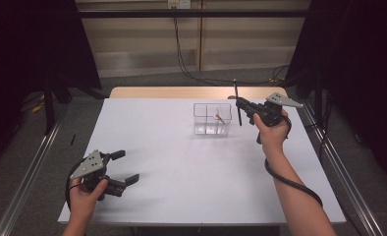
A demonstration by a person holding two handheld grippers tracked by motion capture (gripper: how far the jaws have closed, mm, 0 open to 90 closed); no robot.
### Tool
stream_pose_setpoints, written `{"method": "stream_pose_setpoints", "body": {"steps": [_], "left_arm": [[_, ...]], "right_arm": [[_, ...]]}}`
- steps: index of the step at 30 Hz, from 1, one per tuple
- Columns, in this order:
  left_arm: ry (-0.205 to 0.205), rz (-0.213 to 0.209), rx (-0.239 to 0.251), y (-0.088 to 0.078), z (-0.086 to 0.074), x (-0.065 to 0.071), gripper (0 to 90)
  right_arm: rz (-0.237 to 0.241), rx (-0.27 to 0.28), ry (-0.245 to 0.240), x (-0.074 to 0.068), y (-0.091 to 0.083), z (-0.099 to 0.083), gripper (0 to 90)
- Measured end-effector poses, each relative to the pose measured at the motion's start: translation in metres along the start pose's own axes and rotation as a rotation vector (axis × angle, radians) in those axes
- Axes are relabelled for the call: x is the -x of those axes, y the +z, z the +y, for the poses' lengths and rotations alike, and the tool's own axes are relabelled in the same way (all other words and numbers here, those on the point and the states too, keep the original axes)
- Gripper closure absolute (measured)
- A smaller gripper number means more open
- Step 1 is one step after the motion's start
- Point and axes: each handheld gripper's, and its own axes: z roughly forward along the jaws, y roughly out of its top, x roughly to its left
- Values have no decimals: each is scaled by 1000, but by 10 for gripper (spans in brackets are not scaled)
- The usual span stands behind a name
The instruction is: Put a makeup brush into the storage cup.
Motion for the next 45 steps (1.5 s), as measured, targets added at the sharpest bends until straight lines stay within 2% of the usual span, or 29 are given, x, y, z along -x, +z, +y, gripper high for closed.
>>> {"method": "stream_pose_setpoints", "body": {"steps": [45], "left_arm": [[-4,-3,6,-1,-1,-1,4]], "right_arm": [[-26,26,-28,3,29,20,848]]}}
